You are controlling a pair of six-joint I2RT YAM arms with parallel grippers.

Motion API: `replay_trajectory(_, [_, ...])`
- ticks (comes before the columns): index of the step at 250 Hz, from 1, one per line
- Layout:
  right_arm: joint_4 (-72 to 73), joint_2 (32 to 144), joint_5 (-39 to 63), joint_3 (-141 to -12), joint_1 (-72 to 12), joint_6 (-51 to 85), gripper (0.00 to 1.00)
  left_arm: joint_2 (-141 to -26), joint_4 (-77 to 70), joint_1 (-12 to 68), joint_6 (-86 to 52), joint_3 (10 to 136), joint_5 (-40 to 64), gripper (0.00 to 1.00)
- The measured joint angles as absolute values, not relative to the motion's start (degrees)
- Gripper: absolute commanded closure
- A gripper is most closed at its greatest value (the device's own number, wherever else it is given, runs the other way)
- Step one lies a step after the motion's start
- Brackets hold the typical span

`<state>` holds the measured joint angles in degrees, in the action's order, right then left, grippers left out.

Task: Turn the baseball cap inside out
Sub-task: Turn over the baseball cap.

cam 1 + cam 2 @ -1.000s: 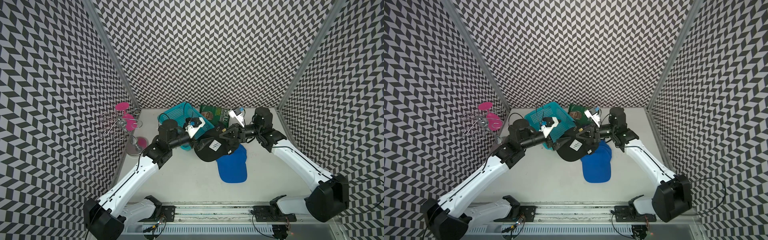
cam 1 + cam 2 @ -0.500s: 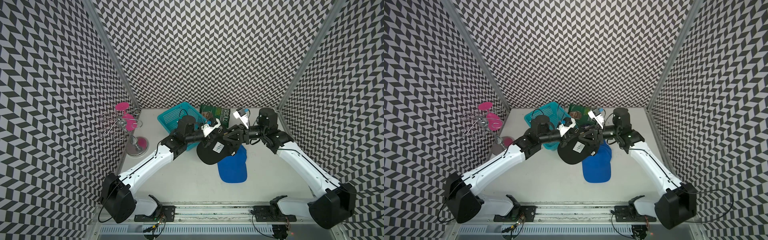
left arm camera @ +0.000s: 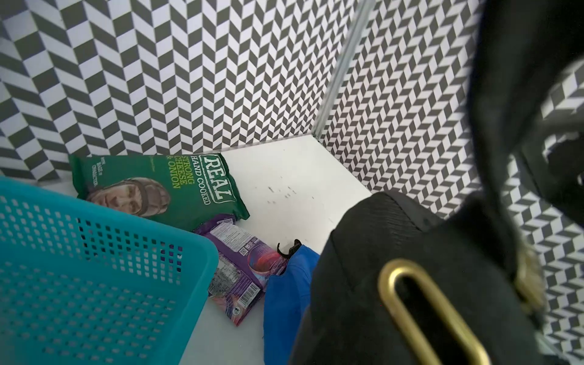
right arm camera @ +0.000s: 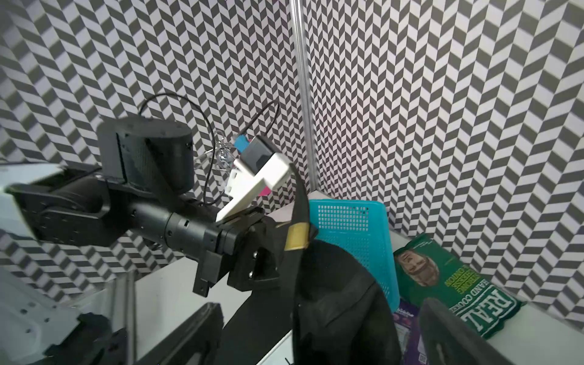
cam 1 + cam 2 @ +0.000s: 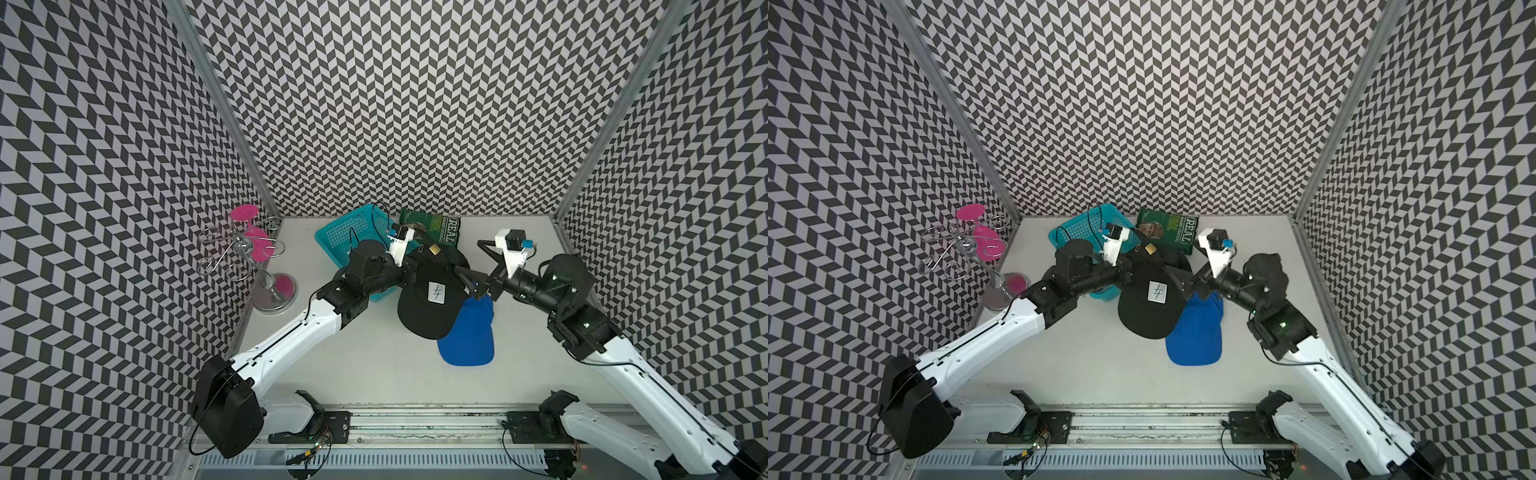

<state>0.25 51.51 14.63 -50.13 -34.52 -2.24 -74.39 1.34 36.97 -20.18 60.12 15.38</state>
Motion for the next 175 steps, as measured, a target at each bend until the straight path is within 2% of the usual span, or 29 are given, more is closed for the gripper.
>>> replay_trajectory(33, [6.42, 51.37, -2.09, -45.08, -45.52, -10.02, 0.00, -74.39, 0.27, 36.97, -25.36, 60.12, 14.59, 1.00])
replay_trajectory(84, [14.28, 56.69, -21.28, -44.51, -50.74, -20.71, 0.00, -74.30, 0.08, 36.97, -28.25, 60.12, 14.79, 1.00])
replay_trajectory(160, [18.61, 66.24, -33.78, -48.05, -50.98, -28.14, 0.00, -70.00, 0.10, 36.97, -27.00, 59.66, 15.20, 1.00])
replay_trajectory(175, [18.74, 67.33, -34.79, -49.65, -50.98, -28.64, 0.03, -69.73, 0.38, 36.97, -25.67, 59.66, 15.35, 1.00])
